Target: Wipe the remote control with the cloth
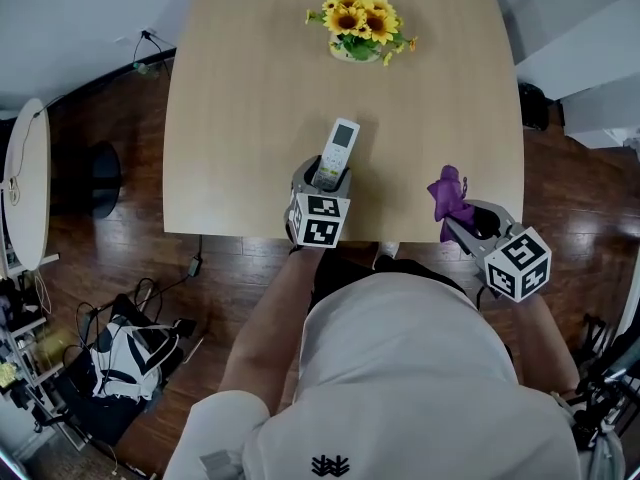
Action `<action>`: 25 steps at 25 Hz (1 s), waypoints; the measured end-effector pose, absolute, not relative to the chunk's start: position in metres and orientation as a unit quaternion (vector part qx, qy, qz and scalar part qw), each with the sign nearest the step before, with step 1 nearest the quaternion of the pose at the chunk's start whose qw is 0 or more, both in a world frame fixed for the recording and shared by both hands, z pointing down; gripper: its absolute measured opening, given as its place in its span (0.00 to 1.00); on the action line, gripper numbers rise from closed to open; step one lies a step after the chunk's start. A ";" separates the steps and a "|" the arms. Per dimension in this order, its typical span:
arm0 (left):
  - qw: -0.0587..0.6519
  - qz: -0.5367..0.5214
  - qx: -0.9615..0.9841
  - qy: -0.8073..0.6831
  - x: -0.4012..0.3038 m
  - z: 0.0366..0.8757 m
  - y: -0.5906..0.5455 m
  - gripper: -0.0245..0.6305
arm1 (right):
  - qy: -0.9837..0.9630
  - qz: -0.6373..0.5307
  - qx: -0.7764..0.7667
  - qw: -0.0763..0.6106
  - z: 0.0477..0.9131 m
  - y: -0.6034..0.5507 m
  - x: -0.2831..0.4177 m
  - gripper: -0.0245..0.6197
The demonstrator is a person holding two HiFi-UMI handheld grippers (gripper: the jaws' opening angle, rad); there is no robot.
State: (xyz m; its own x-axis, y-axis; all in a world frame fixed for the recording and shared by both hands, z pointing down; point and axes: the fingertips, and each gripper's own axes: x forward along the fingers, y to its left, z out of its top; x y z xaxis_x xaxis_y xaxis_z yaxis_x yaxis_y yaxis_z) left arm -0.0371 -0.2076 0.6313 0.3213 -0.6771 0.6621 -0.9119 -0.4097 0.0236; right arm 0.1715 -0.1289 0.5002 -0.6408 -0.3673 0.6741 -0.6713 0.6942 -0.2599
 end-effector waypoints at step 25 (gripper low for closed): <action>0.030 0.307 0.918 -0.250 0.050 0.486 -0.162 0.45 | -0.945 0.146 0.228 0.184 0.402 -0.174 0.000 0.23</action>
State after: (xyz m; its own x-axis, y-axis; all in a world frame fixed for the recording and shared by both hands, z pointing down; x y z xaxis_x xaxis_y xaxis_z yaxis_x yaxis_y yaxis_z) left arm 0.0499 -0.1619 0.4857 0.6871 -0.4404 0.5779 -0.4774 -0.8732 -0.0978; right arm 0.0001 -0.1743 0.4023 -0.8286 -0.3771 0.4137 -0.4842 0.8537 -0.1915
